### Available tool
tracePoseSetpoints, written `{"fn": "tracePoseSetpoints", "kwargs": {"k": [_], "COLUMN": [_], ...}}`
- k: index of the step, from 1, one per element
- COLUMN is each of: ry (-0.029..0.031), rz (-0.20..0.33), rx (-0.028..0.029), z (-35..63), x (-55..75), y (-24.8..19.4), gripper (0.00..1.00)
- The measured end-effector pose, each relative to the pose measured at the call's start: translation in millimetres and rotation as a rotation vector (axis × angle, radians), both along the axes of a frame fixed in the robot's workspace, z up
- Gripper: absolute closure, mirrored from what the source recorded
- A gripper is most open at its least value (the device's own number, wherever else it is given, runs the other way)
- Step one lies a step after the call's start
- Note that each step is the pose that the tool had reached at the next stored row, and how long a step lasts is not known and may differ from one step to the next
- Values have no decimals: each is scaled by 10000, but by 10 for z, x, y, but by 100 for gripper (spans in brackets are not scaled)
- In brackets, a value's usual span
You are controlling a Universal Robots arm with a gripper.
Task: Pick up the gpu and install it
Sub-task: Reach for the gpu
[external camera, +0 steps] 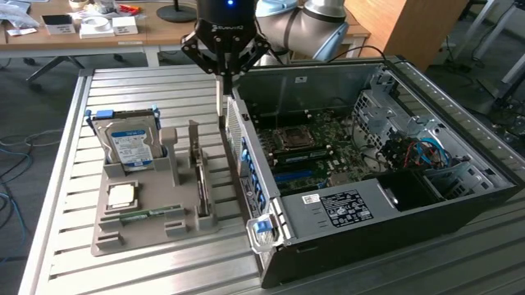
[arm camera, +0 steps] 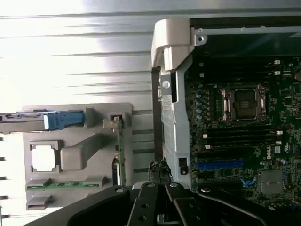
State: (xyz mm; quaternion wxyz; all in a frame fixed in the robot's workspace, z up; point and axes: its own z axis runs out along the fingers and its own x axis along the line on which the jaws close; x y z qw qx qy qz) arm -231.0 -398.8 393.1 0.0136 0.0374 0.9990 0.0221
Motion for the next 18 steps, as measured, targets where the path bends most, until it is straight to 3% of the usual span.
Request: {"fn": "tracePoseSetpoints", "kwargs": {"k": [10, 18], "ry": [-2, -3], "rz": [-2, -1], "rx": [0, -1], "z": [-2, -4], "x": [-292, -349], "y": [0, 0], "gripper": [89, 89]}}
